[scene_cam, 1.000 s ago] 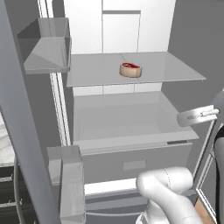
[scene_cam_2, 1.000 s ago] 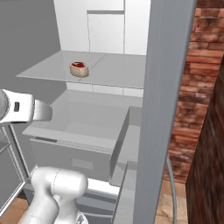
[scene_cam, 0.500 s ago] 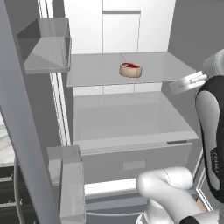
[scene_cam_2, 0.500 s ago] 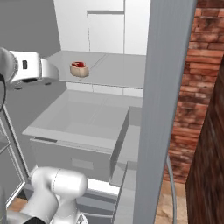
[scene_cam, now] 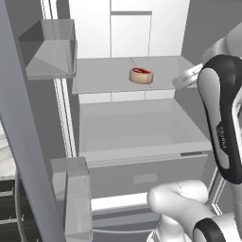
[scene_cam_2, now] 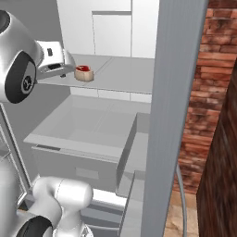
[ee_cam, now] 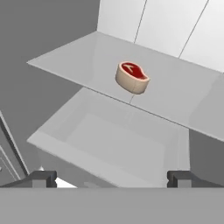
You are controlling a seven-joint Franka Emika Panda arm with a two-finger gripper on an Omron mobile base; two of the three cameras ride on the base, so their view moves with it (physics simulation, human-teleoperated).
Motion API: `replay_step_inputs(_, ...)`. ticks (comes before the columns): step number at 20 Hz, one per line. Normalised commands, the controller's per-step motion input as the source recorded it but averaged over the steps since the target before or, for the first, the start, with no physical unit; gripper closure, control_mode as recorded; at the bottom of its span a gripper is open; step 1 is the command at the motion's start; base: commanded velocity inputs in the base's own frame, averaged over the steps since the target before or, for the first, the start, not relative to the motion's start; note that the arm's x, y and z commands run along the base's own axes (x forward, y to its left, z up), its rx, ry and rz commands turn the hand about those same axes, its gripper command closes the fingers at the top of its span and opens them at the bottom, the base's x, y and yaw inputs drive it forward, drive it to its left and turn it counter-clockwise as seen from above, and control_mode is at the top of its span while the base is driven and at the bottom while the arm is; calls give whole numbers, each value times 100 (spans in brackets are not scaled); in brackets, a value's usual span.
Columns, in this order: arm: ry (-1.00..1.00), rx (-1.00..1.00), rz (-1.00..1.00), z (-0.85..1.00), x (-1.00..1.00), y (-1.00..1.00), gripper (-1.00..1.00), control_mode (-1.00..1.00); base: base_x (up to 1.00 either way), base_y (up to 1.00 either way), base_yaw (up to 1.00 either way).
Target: Gather the sweet potato and corn from the fridge and place them on a tray on the dining counter. Then gather the fish and steak from the fridge and place them on the other tray.
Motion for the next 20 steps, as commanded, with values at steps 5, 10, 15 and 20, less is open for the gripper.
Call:
replay_step_inputs(5,5,0,5,-15,62,0,-100,-100,0,0,0)
replay_step_inputs(10,4,-1,3,-24,44,0,-100,-100,0,0,0)
replay_step_inputs(15,4,0,2,-17,45,0,-100,-100,0,0,0)
replay_step_inputs(20,1,0,3,-4,45,0,-100,-100,0,0,0)
